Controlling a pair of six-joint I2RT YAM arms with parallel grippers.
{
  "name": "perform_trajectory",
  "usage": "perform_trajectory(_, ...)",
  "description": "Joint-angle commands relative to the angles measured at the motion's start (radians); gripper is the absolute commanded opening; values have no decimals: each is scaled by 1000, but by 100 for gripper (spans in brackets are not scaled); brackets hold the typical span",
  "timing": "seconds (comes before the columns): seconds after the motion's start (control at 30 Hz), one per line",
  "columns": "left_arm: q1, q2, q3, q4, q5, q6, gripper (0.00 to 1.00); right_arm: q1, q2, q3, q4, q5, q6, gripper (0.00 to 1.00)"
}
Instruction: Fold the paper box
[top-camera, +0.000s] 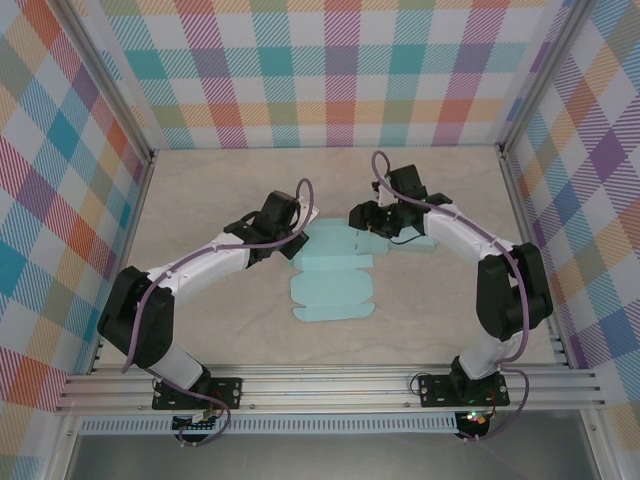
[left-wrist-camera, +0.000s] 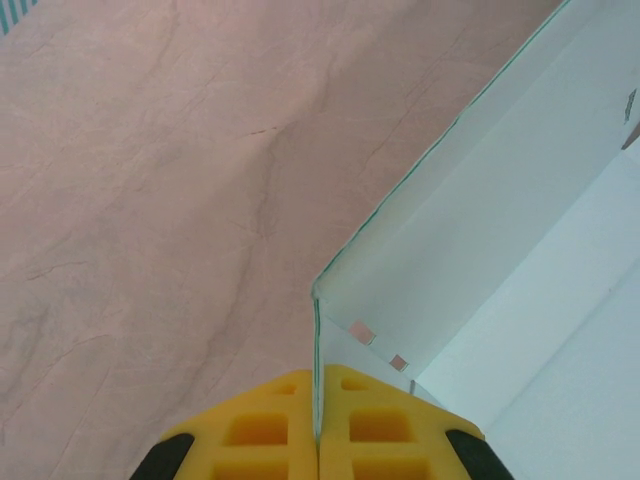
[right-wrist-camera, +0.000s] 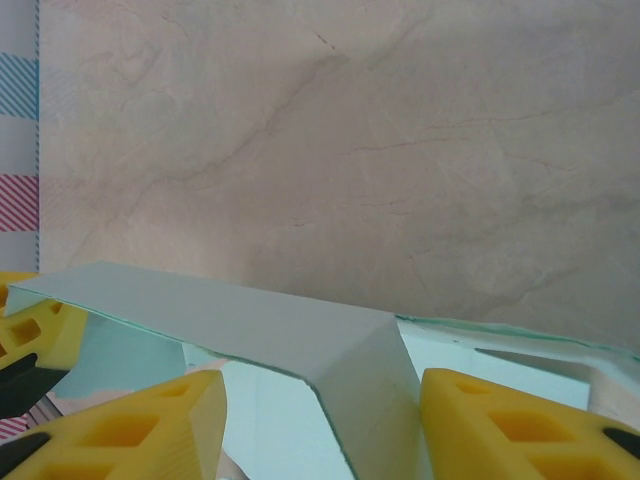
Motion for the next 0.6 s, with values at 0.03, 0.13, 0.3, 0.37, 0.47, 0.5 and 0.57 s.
perform_trajectory(0.03,-18,-14,-19,38,-8,-7,0,8,-32,-17,63,-4,73,55)
perform_trajectory(0.13,-21,-15,-28,54,-10,3,0,8,-31,-23,110,-38,112,64)
perform_trajectory(0.3,-30,-2,-29,59,-25,17,0,8,-33,-36,192,-76,182,74)
perform_trajectory(0.37,-37,4,-29,59,-39,26,0,8,-31,-36,205,-65,199,74)
perform_trajectory(0.47,-46,15,-23,55,-58,38,0,8,-15,-24,183,-31,205,66)
perform_trajectory(0.5,-48,18,-19,52,-67,42,1,8,-8,-20,175,-25,205,64)
perform_trajectory(0.57,-51,25,-15,50,-80,49,1,8,6,-16,165,-14,205,59)
